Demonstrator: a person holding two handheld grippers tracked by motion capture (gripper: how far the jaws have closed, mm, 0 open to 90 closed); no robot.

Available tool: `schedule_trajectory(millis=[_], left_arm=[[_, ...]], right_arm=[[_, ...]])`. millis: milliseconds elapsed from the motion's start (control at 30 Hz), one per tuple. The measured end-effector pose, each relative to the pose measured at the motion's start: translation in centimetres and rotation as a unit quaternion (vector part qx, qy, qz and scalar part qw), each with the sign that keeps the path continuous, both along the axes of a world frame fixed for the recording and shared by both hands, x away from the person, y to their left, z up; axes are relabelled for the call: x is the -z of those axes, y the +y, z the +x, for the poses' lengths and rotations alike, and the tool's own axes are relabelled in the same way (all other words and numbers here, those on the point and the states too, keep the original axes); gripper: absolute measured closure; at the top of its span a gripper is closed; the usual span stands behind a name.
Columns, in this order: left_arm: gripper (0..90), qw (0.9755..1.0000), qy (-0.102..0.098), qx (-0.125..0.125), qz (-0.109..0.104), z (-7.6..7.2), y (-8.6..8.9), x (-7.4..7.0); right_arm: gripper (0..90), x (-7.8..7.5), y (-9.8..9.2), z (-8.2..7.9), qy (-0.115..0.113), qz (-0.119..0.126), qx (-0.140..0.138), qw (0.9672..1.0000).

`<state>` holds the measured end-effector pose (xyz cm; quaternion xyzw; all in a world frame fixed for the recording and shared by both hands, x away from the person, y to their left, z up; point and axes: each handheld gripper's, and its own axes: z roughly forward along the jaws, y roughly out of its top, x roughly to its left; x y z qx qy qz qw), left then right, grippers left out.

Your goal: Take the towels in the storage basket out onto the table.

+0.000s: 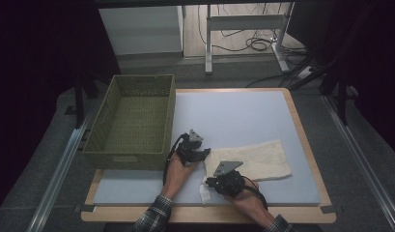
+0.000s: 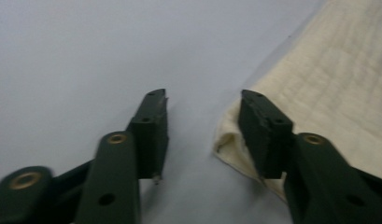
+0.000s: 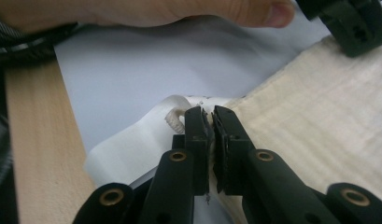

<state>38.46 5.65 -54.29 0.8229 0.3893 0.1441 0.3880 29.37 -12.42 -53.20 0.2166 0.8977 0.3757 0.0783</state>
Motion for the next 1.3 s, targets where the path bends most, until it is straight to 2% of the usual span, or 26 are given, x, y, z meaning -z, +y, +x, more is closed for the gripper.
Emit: schedule_trajectory(millis=[33, 67, 133, 200, 233, 300, 367, 400, 433, 467, 500, 567, 700, 833, 867, 933, 967, 1033, 1067, 1167, 1267, 1300], left_arm=[[54.4, 1.0, -0.001, 0.007, 0.0, 0.0, 0.0, 0.0], [58.9, 0.9999, 0.001, 0.015, -0.004, -0.1, 0.0, 0.0], [73.1, 0.9995, 0.007, 0.027, -0.014, -0.1, -0.1, 0.0], [85.1, 0.9993, 0.01, 0.03, -0.017, -0.4, -0.4, -0.1], [86.4, 0.9995, 0.006, 0.03, -0.012, -0.4, -0.5, -0.2], [87.0, 0.9996, 0.003, 0.027, -0.005, -0.5, -0.7, -0.4], [87.2, 0.9996, -0.005, 0.024, -0.012, -0.4, -0.7, -0.9], [87.2, 0.9995, -0.01, 0.023, -0.02, -0.3, -0.8, -1.6], [87.2, 0.9995, -0.01, 0.023, -0.02, -0.3, -0.8, -1.6], [87.2, 0.9993, -0.019, 0.024, -0.02, -0.3, -1.0, -2.3], [87.2, 0.9993, -0.019, 0.024, -0.02, -0.3, -1.0, -2.3], [87.1, 0.999, -0.027, 0.028, -0.021, -0.2, -1.5, -3.2], [86.8, 0.9987, -0.033, 0.034, -0.02, -0.1, -2.1, -3.9], [86.4, 0.9979, -0.044, 0.043, -0.021, 0.2, -3.3, -4.4], [86.4, 0.9975, -0.045, 0.048, -0.022, 0.4, -3.8, -4.6], [86.5, 0.9973, -0.046, 0.052, -0.021, 0.5, -4.2, -4.7], [86.5, 0.9972, -0.047, 0.055, -0.022, 0.7, -4.6, -4.8], [86.5, 0.9967, -0.048, 0.061, -0.023, 0.9, -5.2, -4.9], [86.4, 0.9962, -0.05, 0.067, -0.022, 1.1, -6.0, -4.9], [86.4, 0.9956, -0.052, 0.074, -0.023, 1.4, -7.0, -5.0], [86.3, 0.9949, -0.053, 0.083, -0.021, 1.7, -8.3, -5.1], [86.3, 0.9946, -0.055, 0.087, -0.019, 1.9, -8.8, -5.1]], right_arm=[[84.9, 0.0, 0.0, 0.0, 0.0, 0.0, 0.0, 1.0], [85.1, 0.0, -0.2, 0.2, 0.011, 0.008, 0.001, 0.9999], [85.3, 0.1, -0.4, 0.5, 0.027, 0.021, 0.006, 0.9994], [85.5, 0.1, -0.4, 0.5, 0.027, 0.023, 0.005, 0.9994], [85.5, 0.0, -0.4, 0.4, 0.027, 0.022, 0.004, 0.9994], [85.6, -0.2, -0.5, 0.5, 0.027, 0.024, 0.003, 0.9993], [85.5, -1.2, -0.9, 0.5, 0.021, 0.034, 0.005, 0.9992], [85.5, -1.5, -1.1, 0.5, 0.018, 0.037, 0.006, 0.9991], [85.5, -1.5, -1.1, 0.5, 0.018, 0.037, 0.006, 0.9991], [85.5, -2.2, -1.7, 0.5, 0.014, 0.047, 0.01, 0.9988], [85.5, -2.4, -1.9, 0.6, 0.014, 0.051, 0.012, 0.9985], [85.5, -2.8, -2.5, 0.6, 0.015, 0.063, 0.017, 0.9978], [85.5, -3.4, -3.4, 0.5, 0.008, 0.071, 0.024, 0.9971], [85.5, -3.8, -4.7, 0.5, 0.0, 0.073, 0.035, 0.9967], [85.5, -3.9, -5.5, 0.5, 0.0, 0.077, 0.042, 0.9961], [85.5, -3.9, -5.8, 0.5, -0.001, 0.078, 0.045, 0.9959], [85.5, -4.0, -6.7, 0.5, -0.003, 0.081, 0.055, 0.9952], [85.5, -4.0, -7.0, 0.5, -0.004, 0.083, 0.058, 0.9949], [85.5, -4.1, -7.9, 0.5, -0.004, 0.085, 0.067, 0.9941], [85.5, -4.2, -8.8, 0.4, -0.006, 0.086, 0.076, 0.9933], [85.4, -4.4, -10.7, 0.4, -0.009, 0.088, 0.096, 0.9914], [85.4, -4.4, -10.7, 0.4, -0.009, 0.088, 0.096, 0.9914]])
